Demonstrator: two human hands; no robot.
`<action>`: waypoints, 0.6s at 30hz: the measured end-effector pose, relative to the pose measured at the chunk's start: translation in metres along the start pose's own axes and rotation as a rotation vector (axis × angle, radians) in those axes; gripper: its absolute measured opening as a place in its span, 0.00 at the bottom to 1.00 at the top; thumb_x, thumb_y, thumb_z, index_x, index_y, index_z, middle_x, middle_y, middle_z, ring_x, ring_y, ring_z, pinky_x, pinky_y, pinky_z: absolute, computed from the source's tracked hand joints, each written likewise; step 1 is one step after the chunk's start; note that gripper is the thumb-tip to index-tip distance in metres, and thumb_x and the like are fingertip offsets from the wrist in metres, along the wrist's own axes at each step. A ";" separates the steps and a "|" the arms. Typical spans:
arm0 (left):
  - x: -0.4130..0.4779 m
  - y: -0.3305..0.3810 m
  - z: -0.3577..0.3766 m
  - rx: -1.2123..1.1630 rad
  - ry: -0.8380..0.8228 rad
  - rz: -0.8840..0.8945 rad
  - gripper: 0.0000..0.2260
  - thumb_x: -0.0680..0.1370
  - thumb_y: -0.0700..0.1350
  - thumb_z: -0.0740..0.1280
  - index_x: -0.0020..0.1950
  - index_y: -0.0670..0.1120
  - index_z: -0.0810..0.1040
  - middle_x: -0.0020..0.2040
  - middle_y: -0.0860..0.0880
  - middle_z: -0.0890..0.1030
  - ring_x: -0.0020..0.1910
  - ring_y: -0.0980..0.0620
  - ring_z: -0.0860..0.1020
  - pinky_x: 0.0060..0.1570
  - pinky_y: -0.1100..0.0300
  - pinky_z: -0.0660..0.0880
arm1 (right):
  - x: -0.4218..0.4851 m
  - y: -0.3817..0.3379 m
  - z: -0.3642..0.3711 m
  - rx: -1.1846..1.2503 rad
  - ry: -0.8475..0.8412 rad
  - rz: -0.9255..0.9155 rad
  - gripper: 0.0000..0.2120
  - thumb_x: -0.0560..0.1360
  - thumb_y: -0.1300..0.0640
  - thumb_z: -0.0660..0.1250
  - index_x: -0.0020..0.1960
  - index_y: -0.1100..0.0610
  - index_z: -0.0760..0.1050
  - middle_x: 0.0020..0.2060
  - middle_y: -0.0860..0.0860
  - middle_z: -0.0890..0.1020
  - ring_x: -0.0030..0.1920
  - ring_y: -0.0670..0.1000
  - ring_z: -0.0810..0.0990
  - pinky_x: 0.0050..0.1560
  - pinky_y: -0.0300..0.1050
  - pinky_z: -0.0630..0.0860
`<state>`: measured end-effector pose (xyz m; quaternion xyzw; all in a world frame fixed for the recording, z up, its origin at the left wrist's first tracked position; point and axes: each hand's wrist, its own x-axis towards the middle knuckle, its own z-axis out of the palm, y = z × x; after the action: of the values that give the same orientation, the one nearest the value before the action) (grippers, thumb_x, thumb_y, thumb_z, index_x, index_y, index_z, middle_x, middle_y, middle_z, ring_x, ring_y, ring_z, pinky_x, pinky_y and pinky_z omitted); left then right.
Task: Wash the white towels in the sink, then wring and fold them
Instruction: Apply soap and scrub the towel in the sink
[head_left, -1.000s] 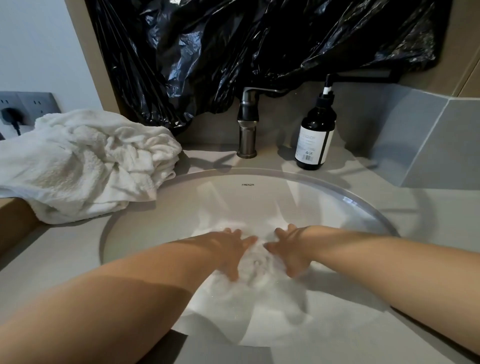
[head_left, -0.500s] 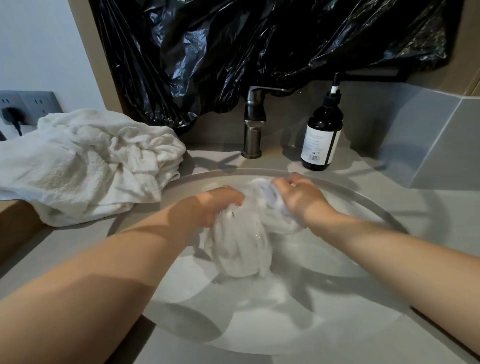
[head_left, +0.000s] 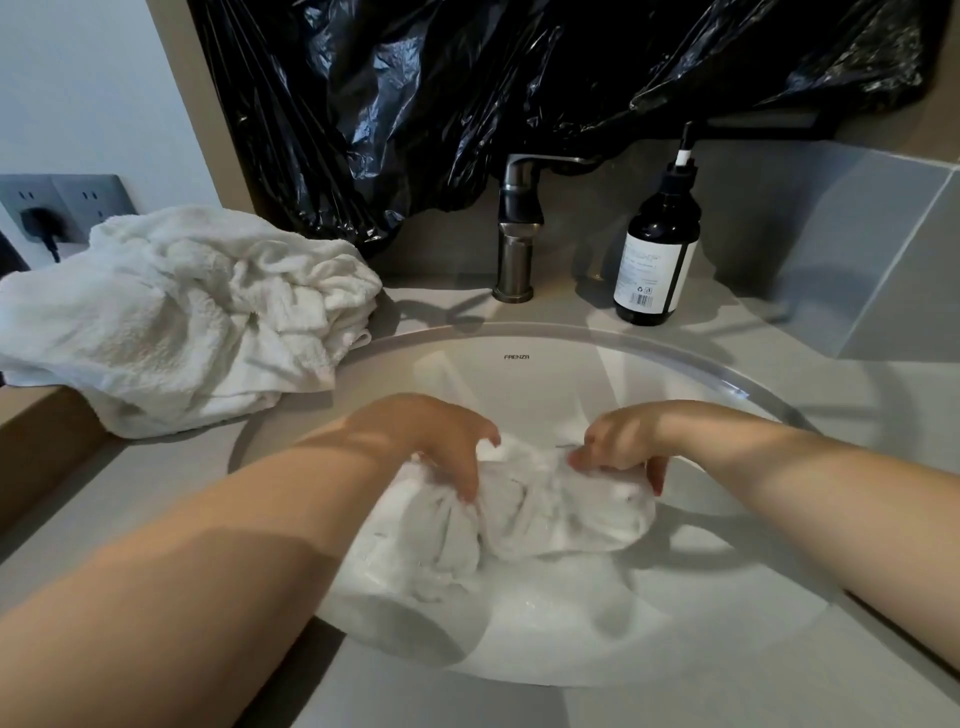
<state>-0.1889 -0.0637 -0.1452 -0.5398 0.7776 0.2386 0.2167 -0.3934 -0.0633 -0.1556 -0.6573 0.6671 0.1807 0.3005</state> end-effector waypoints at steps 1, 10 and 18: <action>0.005 0.001 0.003 0.015 0.065 -0.016 0.36 0.75 0.46 0.71 0.78 0.52 0.57 0.72 0.50 0.68 0.67 0.46 0.71 0.65 0.50 0.72 | 0.000 -0.003 0.002 -0.112 0.059 -0.017 0.23 0.81 0.41 0.55 0.62 0.60 0.69 0.60 0.57 0.72 0.54 0.61 0.80 0.39 0.48 0.80; 0.024 0.028 0.051 0.495 -0.090 -0.040 0.53 0.69 0.61 0.75 0.80 0.55 0.40 0.76 0.44 0.60 0.71 0.41 0.67 0.62 0.52 0.69 | 0.004 -0.020 0.069 -0.884 0.060 -0.166 0.48 0.72 0.50 0.71 0.78 0.45 0.40 0.72 0.56 0.52 0.69 0.61 0.59 0.61 0.56 0.69; 0.015 -0.024 0.015 -0.730 0.200 -0.067 0.14 0.75 0.44 0.71 0.60 0.51 0.77 0.51 0.50 0.75 0.46 0.50 0.75 0.43 0.62 0.73 | 0.006 0.000 0.006 0.356 0.092 -0.171 0.22 0.70 0.59 0.70 0.62 0.54 0.69 0.52 0.55 0.74 0.48 0.57 0.77 0.43 0.53 0.78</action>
<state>-0.1702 -0.0728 -0.1696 -0.6271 0.6408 0.4388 -0.0592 -0.3924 -0.0640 -0.1640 -0.6557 0.6431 0.0033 0.3954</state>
